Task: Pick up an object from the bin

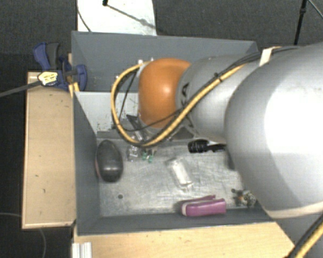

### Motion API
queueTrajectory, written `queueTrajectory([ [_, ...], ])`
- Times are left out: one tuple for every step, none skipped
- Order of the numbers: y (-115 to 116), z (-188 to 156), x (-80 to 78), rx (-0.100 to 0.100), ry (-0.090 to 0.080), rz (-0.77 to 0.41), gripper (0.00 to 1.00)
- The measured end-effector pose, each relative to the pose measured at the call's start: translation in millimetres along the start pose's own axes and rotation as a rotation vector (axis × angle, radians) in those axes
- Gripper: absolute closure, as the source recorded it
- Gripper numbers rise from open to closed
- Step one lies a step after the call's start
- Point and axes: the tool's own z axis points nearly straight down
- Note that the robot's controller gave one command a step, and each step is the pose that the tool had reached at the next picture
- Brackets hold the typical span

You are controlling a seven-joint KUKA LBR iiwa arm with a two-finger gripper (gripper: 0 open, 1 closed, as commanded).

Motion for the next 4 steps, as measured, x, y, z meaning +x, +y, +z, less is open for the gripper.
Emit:
queueTrajectory([
  [11.5, -29.3, 35.1, 0.001, 0.003, 0.319, 1.0],
  [-109.4, 3.8, -15.4, 0.01, 0.004, 0.31, 1.0],
  [-78.6, -41.5, -4.9, 0.0, 0.0, -0.329, 1.0],
  [-79.2, -40.6, -4.7, 0.001, 0.002, -0.326, 0.0],
])
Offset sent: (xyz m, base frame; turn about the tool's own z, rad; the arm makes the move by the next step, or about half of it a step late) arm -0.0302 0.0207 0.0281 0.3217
